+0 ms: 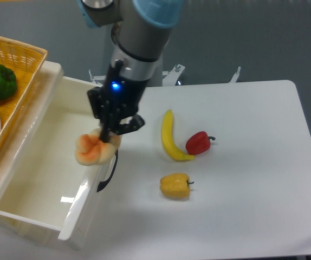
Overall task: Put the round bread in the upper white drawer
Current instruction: 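Carry the held bread bun over the open white drawer, then lower the bread bun into the drawer and open the gripper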
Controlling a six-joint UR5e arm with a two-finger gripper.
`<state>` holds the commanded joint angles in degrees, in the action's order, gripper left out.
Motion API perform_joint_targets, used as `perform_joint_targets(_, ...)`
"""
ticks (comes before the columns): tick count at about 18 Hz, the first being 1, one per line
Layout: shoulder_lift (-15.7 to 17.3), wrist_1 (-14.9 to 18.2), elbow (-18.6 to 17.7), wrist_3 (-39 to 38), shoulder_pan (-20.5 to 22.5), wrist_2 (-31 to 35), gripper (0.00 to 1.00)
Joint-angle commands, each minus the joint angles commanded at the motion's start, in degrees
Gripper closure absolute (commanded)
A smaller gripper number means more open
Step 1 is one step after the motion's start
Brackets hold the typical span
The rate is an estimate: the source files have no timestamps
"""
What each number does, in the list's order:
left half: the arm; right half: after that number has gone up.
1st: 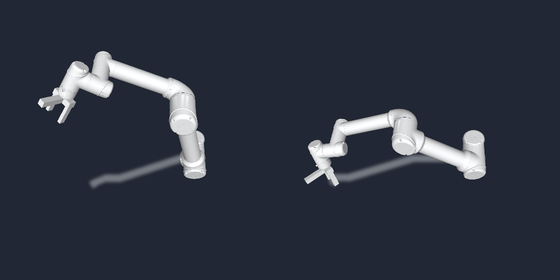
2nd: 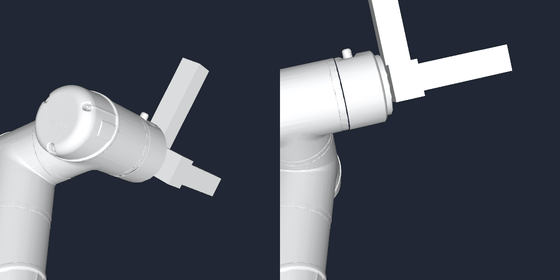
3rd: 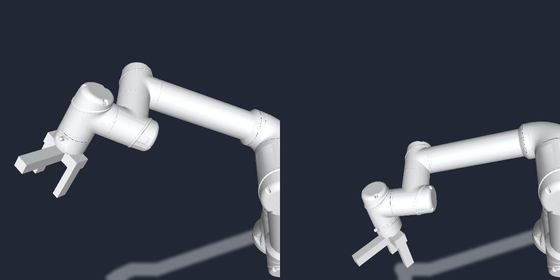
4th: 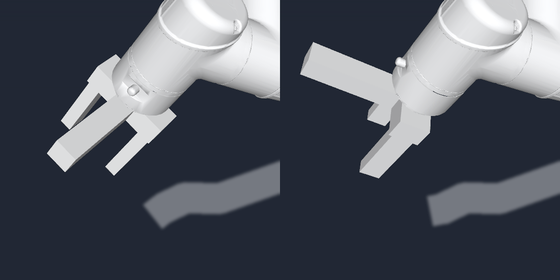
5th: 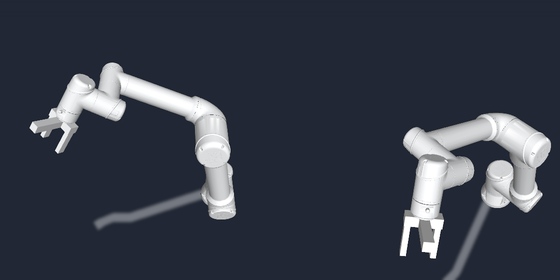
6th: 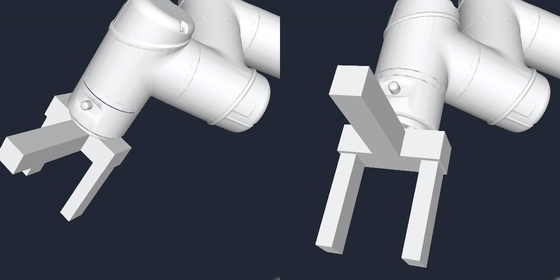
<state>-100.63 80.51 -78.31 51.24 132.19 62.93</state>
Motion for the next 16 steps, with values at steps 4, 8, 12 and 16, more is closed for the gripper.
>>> perform_joint_targets(4,-0.1,-0.1,-0.7,-0.1,-1.9,0.0,1.0)
perform_joint_targets(8,-0.2,-1.6,-2.5,0.1,-3.2,0.0,0.96)
perform_joint_targets(12,-0.4,-4.4,-3.9,0.0,-3.8,0.0,0.59)
perform_joint_targets(16,-0.4,-4.6,-4.4,-0.1,-4.0,-0.2,0.18)
